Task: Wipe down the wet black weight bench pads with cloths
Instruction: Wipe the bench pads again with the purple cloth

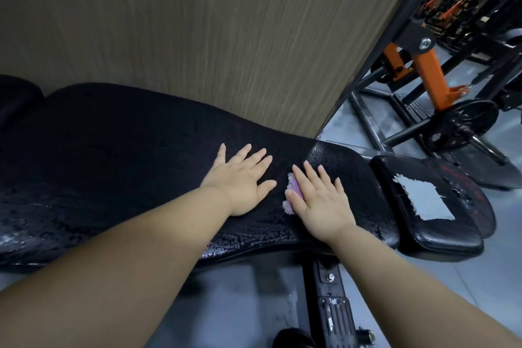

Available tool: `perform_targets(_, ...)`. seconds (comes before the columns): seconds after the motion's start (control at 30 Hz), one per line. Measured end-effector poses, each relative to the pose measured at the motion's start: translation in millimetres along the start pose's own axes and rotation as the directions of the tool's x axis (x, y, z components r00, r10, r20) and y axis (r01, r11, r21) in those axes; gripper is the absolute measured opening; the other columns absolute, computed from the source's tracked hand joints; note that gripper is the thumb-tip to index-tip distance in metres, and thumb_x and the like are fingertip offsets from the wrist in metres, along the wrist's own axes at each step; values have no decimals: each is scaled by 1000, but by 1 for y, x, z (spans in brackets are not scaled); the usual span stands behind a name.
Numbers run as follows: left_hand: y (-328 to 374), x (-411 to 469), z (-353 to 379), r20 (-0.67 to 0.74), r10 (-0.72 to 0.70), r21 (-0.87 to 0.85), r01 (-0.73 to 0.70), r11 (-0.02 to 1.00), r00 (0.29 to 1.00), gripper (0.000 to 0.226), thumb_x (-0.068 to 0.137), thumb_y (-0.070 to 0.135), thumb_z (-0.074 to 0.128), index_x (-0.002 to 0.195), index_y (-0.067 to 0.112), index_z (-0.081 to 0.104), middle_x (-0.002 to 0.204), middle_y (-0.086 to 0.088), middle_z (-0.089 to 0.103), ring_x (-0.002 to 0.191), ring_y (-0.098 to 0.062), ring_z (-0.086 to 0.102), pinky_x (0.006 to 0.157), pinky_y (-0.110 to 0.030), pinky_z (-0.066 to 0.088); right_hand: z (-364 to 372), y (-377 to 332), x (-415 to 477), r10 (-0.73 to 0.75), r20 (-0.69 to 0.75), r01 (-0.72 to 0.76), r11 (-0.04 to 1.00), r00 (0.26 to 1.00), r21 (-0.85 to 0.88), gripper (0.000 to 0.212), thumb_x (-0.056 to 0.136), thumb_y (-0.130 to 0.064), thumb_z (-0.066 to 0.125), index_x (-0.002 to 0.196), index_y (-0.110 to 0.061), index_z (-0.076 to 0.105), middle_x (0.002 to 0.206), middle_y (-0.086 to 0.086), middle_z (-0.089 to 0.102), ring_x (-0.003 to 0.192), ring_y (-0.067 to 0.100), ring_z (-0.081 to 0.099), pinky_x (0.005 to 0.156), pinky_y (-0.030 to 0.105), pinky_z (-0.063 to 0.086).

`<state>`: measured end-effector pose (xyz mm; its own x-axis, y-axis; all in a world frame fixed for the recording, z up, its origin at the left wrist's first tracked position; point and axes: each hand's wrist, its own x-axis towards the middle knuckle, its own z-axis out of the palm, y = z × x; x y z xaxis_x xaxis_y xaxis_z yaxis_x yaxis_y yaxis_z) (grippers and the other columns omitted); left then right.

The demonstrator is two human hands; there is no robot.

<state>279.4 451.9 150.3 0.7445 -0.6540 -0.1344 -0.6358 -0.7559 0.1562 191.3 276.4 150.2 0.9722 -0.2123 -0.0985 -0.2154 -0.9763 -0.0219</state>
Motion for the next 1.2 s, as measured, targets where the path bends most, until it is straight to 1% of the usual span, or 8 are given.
perform_targets(0.07,-1,1,1,-6,5,-5,-5,1000,1000,64,100,58,8,155,30,-2,162,14,-9,149,-14,-15,117,-55,-12,-1,0,21,8,-4,-8,1000,1000,1,61,97,-58,20,152,-36,7,161,-9,2,148,19,-3,119,47,1)
perform_targets(0.37,-4,3,3,-19,30,-2,-30,1000,999,68,98,61,10,156,27,-1,163,12,-8,149,-15,-15,116,-57,-12,-7,-2,111,72,6,-72,997,997,14,59,97,-58,18,152,-37,9,161,-7,0,148,21,-2,119,49,2)
perform_targets(0.6,-5,7,7,-24,31,9,-30,999,999,64,100,57,9,156,27,-1,163,12,-8,148,-16,-16,117,-57,-11,-16,-6,163,103,67,-106,993,992,43,53,98,-56,19,148,-39,26,162,-4,4,148,24,1,118,50,4)
perform_targets(0.7,-5,7,7,-22,21,6,-20,1000,1000,64,100,56,9,156,27,0,163,13,-8,148,-16,-16,117,-56,-11,-17,-8,169,114,98,-120,992,989,50,52,99,-54,19,147,-39,27,162,-4,4,148,25,0,117,51,3)
perform_targets(0.93,-5,4,2,3,1,-15,-1,1000,1000,63,101,56,9,156,27,-1,163,13,-6,149,-13,-14,118,-54,-10,-12,-13,111,22,44,-24,999,999,34,57,98,-55,18,152,-37,8,161,-8,2,148,22,-5,118,50,-1)
perform_targets(1.1,-5,-3,-1,-48,-39,-112,34,993,998,61,101,54,10,156,25,8,163,12,2,149,-8,-6,121,-45,-6,-5,-20,33,-45,31,44,999,999,24,59,97,-56,20,152,-36,7,161,-8,2,148,21,-6,119,49,0)
perform_targets(1.13,-5,-4,-1,-60,-51,-132,43,990,997,61,102,53,11,156,25,10,163,12,3,149,-8,-4,121,-43,-5,-3,-23,18,-54,32,53,998,998,25,61,95,-58,18,152,-37,8,161,-9,2,148,21,-6,119,49,0)
perform_targets(1.2,-4,-7,-2,-68,-66,-173,53,984,996,60,102,53,12,156,26,11,163,12,4,149,-8,-3,121,-42,-4,1,-29,-12,-83,24,82,996,996,26,73,85,-66,5,152,-38,8,161,-10,2,148,20,-6,119,49,-1)
